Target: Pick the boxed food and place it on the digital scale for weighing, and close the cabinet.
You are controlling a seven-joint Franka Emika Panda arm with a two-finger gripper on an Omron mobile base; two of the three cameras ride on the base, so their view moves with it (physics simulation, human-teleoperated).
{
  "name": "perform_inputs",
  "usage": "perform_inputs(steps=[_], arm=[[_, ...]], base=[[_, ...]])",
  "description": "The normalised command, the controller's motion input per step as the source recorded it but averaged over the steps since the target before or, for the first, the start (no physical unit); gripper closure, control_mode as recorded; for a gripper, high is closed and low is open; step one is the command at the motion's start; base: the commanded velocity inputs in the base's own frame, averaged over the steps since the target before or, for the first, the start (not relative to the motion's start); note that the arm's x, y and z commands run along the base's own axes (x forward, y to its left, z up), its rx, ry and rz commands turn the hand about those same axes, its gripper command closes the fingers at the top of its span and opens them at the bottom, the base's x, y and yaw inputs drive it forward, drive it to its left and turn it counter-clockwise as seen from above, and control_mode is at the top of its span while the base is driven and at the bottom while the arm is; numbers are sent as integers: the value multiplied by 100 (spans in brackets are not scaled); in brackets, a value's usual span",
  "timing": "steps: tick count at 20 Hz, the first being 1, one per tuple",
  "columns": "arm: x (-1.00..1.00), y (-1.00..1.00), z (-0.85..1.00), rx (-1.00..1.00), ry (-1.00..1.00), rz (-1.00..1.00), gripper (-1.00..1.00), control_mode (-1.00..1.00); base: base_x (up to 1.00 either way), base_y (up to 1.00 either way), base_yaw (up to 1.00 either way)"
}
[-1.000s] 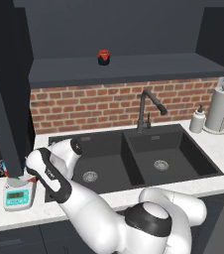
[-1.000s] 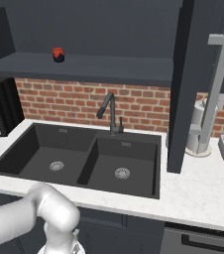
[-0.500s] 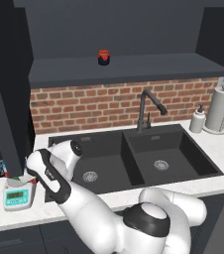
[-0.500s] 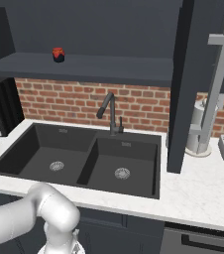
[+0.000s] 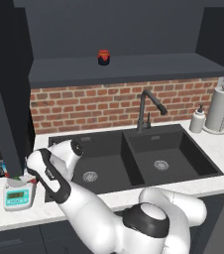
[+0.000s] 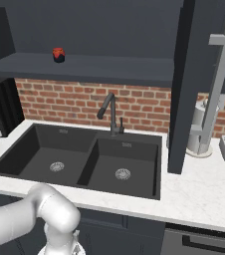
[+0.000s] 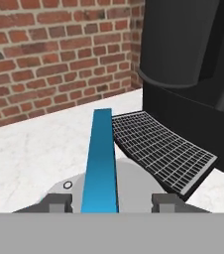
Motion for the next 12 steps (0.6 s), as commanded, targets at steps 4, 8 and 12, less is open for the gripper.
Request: perform_inputs(steps=[4, 8, 12], arm=[[-10, 0, 0, 0, -5, 0, -100, -100], [-3, 0, 0, 0, -2, 0, -100, -100], [-10, 0, 3, 0, -1, 0, -100, -100]], base=[[0, 0, 0], [0, 0, 0], [0, 0, 0]])
